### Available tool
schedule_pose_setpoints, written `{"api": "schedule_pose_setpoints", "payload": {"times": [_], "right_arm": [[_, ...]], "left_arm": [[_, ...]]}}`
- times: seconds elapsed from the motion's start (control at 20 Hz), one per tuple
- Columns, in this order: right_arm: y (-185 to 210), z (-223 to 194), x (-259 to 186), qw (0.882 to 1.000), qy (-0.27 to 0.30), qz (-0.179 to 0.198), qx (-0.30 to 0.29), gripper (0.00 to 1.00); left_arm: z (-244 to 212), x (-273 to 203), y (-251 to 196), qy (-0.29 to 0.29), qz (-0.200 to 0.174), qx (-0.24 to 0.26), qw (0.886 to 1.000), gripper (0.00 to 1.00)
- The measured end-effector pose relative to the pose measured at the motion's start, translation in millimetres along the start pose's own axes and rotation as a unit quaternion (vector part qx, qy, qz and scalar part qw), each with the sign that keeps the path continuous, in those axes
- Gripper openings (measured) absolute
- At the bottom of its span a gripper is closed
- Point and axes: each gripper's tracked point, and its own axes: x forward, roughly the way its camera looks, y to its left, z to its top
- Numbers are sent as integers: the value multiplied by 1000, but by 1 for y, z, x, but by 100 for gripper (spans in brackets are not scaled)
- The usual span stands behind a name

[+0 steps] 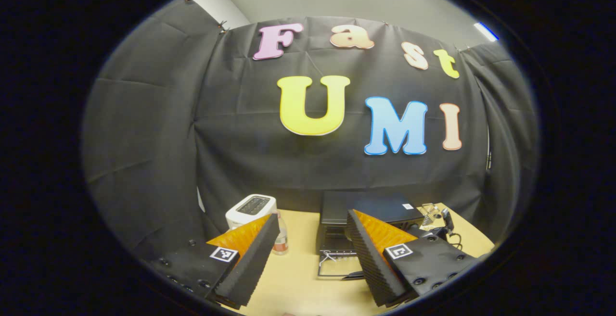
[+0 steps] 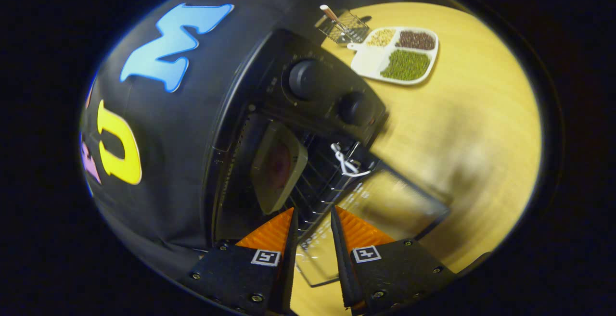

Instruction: Open the electric oven with the left hand, put the food in, and close the electric oven.

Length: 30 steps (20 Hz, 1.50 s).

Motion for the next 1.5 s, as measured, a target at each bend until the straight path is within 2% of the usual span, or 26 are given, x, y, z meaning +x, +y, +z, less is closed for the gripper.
{"api": "schedule_pose_setpoints", "payload": {"times": [0.15, 0.25, 0.35, 0.4, 0.55, 0.6, 0.75, 0.8, 0.95, 1.0, 1.05, 1.1, 1.15, 1.25, 1.3, 1.35, 1.4, 1.5], "right_arm": [[-20, 11, -32, 995, -4, -7, -94, 40], [-29, 34, -61, 987, -39, -23, -152, 40], [-26, 44, -82, 977, -61, -21, -203, 40], [-20, 55, -96, 969, -78, -14, -235, 40], [3, 86, -146, 931, -142, 12, -337, 40], [13, 93, -164, 918, -163, 24, -361, 40], [35, 104, -212, 896, -204, 59, -390, 40], [39, 111, -229, 888, -219, 65, -398, 40], [59, 137, -279, 867, -273, 82, -408, 40], [62, 137, -290, 863, -282, 90, -409, 47], [64, 139, -298, 859, -291, 92, -411, 47], [61, 145, -306, 854, -300, 91, -415, 71], [63, 147, -314, 849, -307, 96, -420, 77], [64, 150, -321, 842, -317, 105, -424, 78], [65, 153, -325, 839, -321, 108, -426, 81], [64, 155, -331, 836, -324, 110, -428, 83], [64, 157, -333, 835, -326, 112, -428, 88], [59, 165, -333, 841, -322, 112, -420, 93]], "left_arm": [[0, 4, -20, 1, -17, 5, 1000, 100], [-1, 7, -33, 1, -27, 6, 1000, 100], [-4, 9, -47, 4, -36, 4, 999, 100], [-3, 8, -53, 5, -39, 3, 999, 100], [6, 4, -72, -8, -52, 4, 999, 95], [12, 2, -79, -17, -58, 6, 998, 100], [25, -5, -98, -41, -75, 13, 996, 100], [27, -7, -104, -46, -81, 13, 996, 91], [31, -10, -116, -63, -89, 9, 994, 98], [27, -8, -122, -60, -91, 8, 994, 100], [18, -4, -127, -52, -91, 5, 994, 95], [9, 1, -131, -41, -90, 1, 995, 91], [-2, 6, -135, -28, -92, -2, 995, 91], [-29, 15, -149, 8, -106, -13, 994, 100], [-42, 21, -156, 29, -115, -17, 993, 100], [-55, 28, -160, 49, -120, -16, 992, 96], [-68, 35, -164, 69, -121, -13, 990, 98], [-92, 43, -166, 108, -121, -9, 987, 100]]}}
